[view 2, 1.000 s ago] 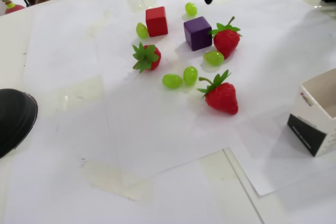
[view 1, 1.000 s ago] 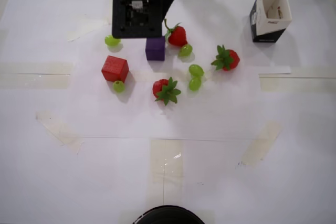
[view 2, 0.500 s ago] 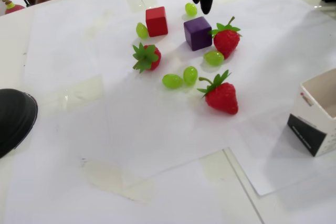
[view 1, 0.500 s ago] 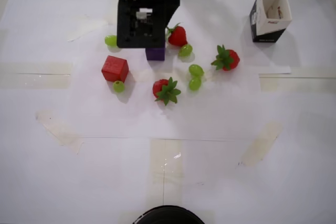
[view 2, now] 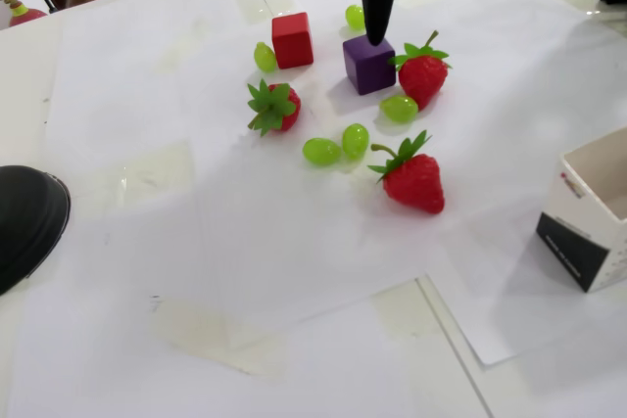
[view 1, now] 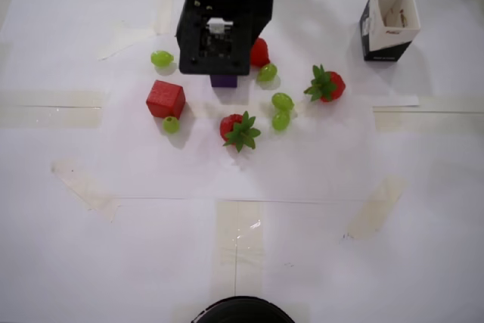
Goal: Put the purple cube on top of the red cube
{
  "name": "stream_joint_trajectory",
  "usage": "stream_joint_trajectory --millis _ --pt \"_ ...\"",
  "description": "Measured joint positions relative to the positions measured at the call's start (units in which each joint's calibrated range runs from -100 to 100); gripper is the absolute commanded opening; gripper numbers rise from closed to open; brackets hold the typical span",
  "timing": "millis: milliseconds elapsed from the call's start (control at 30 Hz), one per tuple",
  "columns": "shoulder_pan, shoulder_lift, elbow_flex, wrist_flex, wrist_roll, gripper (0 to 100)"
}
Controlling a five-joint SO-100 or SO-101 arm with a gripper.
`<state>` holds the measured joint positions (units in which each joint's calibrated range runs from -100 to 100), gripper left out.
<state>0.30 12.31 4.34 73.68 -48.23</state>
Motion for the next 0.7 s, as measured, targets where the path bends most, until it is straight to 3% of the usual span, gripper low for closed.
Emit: stream_joint_trajectory --millis 467,700 --pt "-0.37 1.27 9.05 -8.77 0.15 35" --pt "-0.07 2.36 11.04 -11.7 0.34 29"
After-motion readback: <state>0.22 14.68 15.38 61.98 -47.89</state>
